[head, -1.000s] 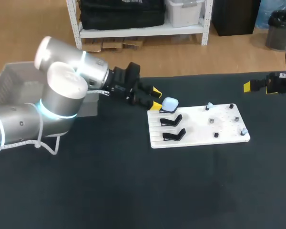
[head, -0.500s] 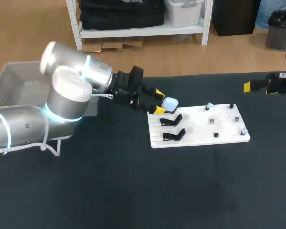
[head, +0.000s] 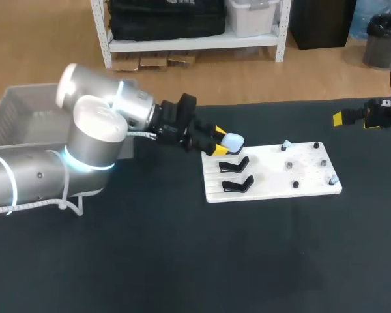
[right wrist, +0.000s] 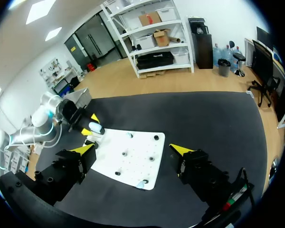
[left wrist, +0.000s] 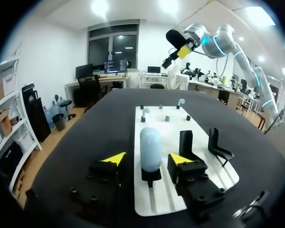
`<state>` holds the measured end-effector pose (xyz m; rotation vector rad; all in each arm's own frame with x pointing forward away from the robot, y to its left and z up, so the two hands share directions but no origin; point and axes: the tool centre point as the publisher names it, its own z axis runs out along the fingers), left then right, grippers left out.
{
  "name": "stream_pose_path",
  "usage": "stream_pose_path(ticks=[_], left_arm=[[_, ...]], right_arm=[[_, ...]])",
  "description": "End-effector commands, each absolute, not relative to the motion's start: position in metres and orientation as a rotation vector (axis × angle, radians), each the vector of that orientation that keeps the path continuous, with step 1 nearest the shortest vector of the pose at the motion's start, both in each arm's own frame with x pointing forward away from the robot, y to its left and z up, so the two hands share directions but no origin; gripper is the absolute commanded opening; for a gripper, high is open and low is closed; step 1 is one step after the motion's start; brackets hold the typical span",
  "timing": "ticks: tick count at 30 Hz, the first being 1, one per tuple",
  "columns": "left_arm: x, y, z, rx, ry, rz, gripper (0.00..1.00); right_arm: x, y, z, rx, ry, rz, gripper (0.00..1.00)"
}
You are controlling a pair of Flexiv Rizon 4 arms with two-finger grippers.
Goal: Pick up each earbud case from the left stands, insert the matching earbuds, close the lid, and place the case in the box.
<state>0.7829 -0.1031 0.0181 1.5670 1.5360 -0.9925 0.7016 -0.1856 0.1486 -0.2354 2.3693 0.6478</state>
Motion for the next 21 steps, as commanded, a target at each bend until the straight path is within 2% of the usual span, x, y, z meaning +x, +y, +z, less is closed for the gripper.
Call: stream_pose_path(ticks=[1, 14, 21], left_arm=[[0.7836, -0.105, 0.0156, 1.564, 1.528, -0.997, 0.49], [0.7822, -0.1107, 0.0139, 1.553, 1.526, -1.013, 0.51], [0.7823, -0.113, 0.0129, 1.531, 1.541, -1.03, 0.47]], right_arm=[[0.7014, -0.1854, 0.1489, -0.235, 2.371, 0.644, 1.0], [0.7014, -0.1854, 0.1489, -0.235, 2.371, 0.644, 1.0], [0.7014, -0.1854, 0.1489, -0.235, 2.371, 0.644, 1.0]])
